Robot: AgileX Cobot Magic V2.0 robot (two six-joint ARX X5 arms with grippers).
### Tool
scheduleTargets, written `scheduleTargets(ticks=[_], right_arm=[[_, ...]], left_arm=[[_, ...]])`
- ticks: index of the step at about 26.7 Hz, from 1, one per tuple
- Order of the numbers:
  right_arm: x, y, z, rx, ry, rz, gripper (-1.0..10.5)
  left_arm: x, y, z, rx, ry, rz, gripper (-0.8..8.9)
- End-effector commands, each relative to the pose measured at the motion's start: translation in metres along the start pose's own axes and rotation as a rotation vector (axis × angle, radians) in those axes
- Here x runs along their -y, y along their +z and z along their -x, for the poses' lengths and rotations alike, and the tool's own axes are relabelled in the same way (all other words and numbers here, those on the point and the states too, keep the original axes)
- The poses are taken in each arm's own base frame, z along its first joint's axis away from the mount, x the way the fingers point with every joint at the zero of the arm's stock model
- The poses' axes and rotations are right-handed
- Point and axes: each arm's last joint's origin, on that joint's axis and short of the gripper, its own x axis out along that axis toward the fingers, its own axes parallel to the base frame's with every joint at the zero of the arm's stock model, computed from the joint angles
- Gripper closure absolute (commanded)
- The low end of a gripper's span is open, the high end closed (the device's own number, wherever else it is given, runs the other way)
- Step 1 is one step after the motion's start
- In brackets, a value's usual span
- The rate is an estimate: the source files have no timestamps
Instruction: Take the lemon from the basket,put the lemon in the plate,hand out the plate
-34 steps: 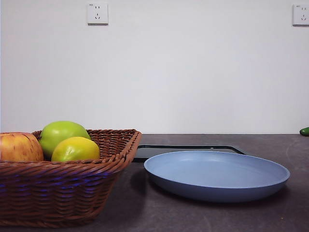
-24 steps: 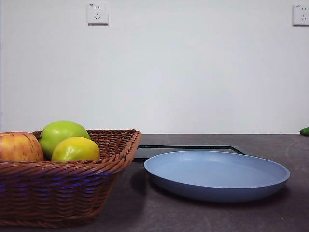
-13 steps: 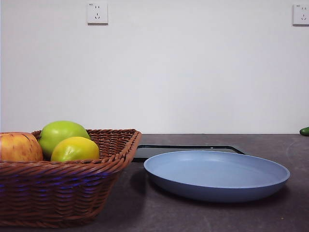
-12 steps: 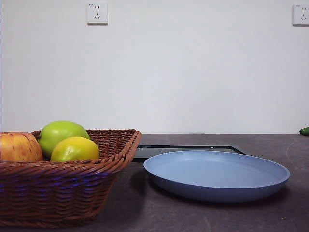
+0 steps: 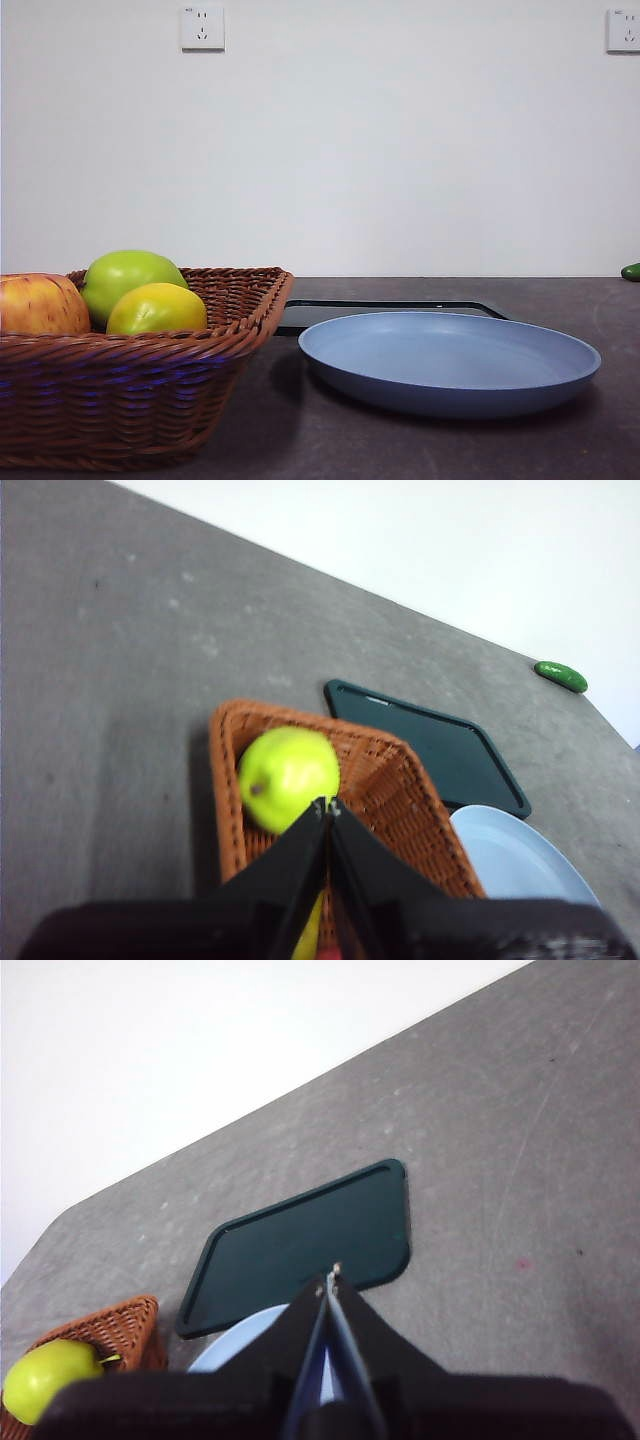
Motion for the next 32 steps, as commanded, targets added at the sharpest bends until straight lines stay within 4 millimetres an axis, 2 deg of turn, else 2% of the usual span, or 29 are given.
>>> scheduleTargets(ticks=[1,10,16,20,23,24,26,27,32], right_arm=[[-0.01,0.019,0.001,-0.01,-0.002,0.053,9.4],[-0.03,0.063,-0.012,-0.216,-0.08,0.181,9.4],[-0.035,0.074,-0.035,-0.467,-0.077,0.263,9.4],[-0.031,0.068,-0.058,-0.623,-0.035,0.222,9.1],[-0.024,0.056,-0.081,-0.758,-0.006,0.163,8.2],[-0.021,0.052,-0.089,-0.8,-0.005,0.146,7.8],[-0.014,0.043,-0.104,-0.869,-0.027,0.132,7.2],[-0.011,0.039,-0.111,-0.898,-0.036,0.125,7.0],[0.002,0.021,-0.148,-0.942,-0.041,0.117,7.0]], left_arm=[[0.009,0.02,0.0,-0.002,-0.017,-0.078,8.07],[0.025,0.063,-0.018,-0.18,-0.119,-0.136,8.07],[0.029,0.077,-0.034,-0.362,-0.138,-0.139,8.07],[0.034,0.082,-0.043,-0.458,-0.154,-0.146,8.07],[0.04,0.085,-0.049,-0.493,-0.18,-0.153,8.02],[0.042,0.085,-0.051,-0.499,-0.19,-0.158,7.66],[0.045,0.085,-0.052,-0.496,-0.2,-0.172,5.72],[0.045,0.085,-0.052,-0.493,-0.203,-0.169,5.05],[0.047,0.085,-0.053,-0.496,-0.209,-0.15,5.0]])
